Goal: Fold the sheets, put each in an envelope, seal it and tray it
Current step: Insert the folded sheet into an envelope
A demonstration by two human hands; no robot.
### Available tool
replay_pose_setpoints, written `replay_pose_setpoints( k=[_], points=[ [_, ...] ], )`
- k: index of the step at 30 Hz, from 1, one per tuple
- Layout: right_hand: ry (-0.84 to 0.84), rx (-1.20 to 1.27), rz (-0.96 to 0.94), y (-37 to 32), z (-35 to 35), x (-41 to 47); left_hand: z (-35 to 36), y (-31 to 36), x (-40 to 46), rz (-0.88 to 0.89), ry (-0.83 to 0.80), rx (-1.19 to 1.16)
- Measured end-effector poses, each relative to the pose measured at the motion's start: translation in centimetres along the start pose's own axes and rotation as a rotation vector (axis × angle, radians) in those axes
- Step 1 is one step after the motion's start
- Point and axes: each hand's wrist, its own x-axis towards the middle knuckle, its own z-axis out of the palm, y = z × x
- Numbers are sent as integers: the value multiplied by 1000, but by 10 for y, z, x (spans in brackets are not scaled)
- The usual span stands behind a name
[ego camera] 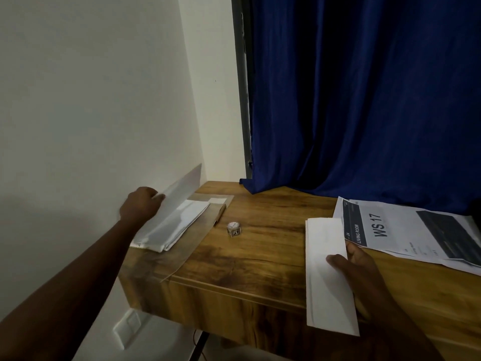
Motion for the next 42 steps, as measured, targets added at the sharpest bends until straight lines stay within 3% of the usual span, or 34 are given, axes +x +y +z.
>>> replay_pose_setpoints(
  k=[4, 8, 12, 15, 20, 25, 28, 30, 32, 33, 35, 39, 42],
  points=[
    [-7, 41, 1, 2, 0, 2, -45, 29, -10, 163, 217, -262],
    [-29, 40, 11, -1, -3, 1, -78, 72, -41, 235, 240, -858],
    [-29, -123, -92, -9, -3, -11, -73, 118, -99, 103, -5, -1429],
    [-118, -26, -102, -12, -5, -25, -53, 156, -158, -49, -229, -1743],
    [-200, 162, -100, -25, -21, -55, -3, 209, -246, -339, -527, -1996],
    [10, 64, -153, -37, -56, -71, 34, 243, -299, -488, -716, -1933],
    [119, 87, -61, -33, -83, -67, 48, 245, -319, -533, -1013, -1693],
    [133, 99, 22, -29, -101, -63, 47, 240, -326, -374, -1371, -1322],
    [143, 73, 85, -25, -112, -60, 41, 234, -332, 11, -1613, -924],
    [144, 67, 107, -22, -115, -59, 40, 233, -334, 228, -1582, -853],
    [144, 51, 147, -17, -115, -57, 38, 235, -337, 547, -1316, -901],
    [167, 23, 170, -12, -113, -55, 54, 256, -306, 917, -644, -574],
    [160, 11, 191, -16, -114, -55, 88, 273, -270, 1096, -538, -356]
  ],
)
